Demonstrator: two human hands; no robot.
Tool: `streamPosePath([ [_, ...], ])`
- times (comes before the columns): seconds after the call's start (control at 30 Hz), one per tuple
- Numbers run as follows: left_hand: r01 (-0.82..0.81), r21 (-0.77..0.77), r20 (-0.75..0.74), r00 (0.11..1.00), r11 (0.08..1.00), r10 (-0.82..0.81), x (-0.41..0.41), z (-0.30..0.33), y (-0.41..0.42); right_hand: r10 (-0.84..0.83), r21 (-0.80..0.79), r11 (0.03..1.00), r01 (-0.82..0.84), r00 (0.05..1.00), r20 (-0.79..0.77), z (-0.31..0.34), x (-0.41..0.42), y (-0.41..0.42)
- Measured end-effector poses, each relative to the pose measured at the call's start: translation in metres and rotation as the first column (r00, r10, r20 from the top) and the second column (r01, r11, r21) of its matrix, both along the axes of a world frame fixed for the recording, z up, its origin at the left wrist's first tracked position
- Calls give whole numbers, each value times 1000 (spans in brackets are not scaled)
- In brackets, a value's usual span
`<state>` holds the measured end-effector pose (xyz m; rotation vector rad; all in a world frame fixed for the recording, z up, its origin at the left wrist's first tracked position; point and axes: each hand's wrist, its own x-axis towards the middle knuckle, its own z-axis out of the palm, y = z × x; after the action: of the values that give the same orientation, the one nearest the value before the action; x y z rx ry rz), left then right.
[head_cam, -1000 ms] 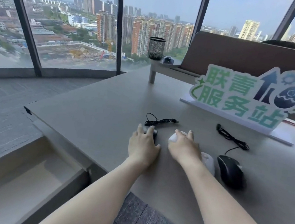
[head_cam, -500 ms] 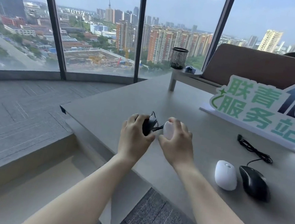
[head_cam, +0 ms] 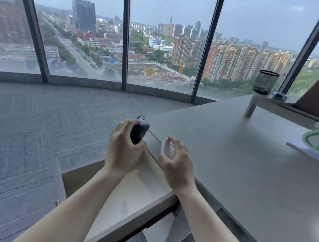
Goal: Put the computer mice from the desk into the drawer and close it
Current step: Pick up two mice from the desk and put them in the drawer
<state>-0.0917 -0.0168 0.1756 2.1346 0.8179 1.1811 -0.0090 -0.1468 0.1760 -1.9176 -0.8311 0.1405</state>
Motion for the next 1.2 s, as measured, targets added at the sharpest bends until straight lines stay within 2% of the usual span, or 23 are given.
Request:
streamPosePath([
  [0.13, -53, -119, -154, 987, 991, 34, -16, -69, 31, 78, -277, 956, -103, 992, -99, -61, -4, 39],
  [0.3, -139, -298, -407, 914, 944, 6, -25, -153, 49, 110, -608, 777, -163, 986, -124, -136, 0, 79],
  [0.53, -242, -388, -661, 745, 889, -85, -17, -203, 51, 180, -867, 479, -139, 982, -58, -187, 4, 114],
  [0.67, -242, -394, -731, 667, 887, -144, -16, -215, 53, 231, -911, 392, -132, 972, -42, -199, 4, 117],
  [0.77, -251, -397, -733, 666, 883, -140, -18, -209, 51, 229, -888, 441, -131, 973, -30, -192, 2, 115],
  [0.87, -258, -352, -680, 731, 900, -57, -14, -187, 46, 200, -749, 654, -106, 979, 36, -160, 8, 102],
  [0.93, -172, -350, -555, 830, 921, -56, -2, -163, 37, 153, -583, 809, -72, 984, 90, -127, 15, 83],
  [1.0, -39, -322, -404, 909, 946, -100, 15, -134, 21, 74, -398, 918, -5, 985, 158, -91, 24, 56],
  [1.1, 146, -211, -230, 954, 967, -194, 43, -88, -24, -96, -144, 980, 141, 956, 278, -40, 43, 0],
  [1.2, 301, -163, -125, 938, 940, -323, 74, -50, -83, -292, 10, 952, 307, 895, 337, -3, 69, -76],
])
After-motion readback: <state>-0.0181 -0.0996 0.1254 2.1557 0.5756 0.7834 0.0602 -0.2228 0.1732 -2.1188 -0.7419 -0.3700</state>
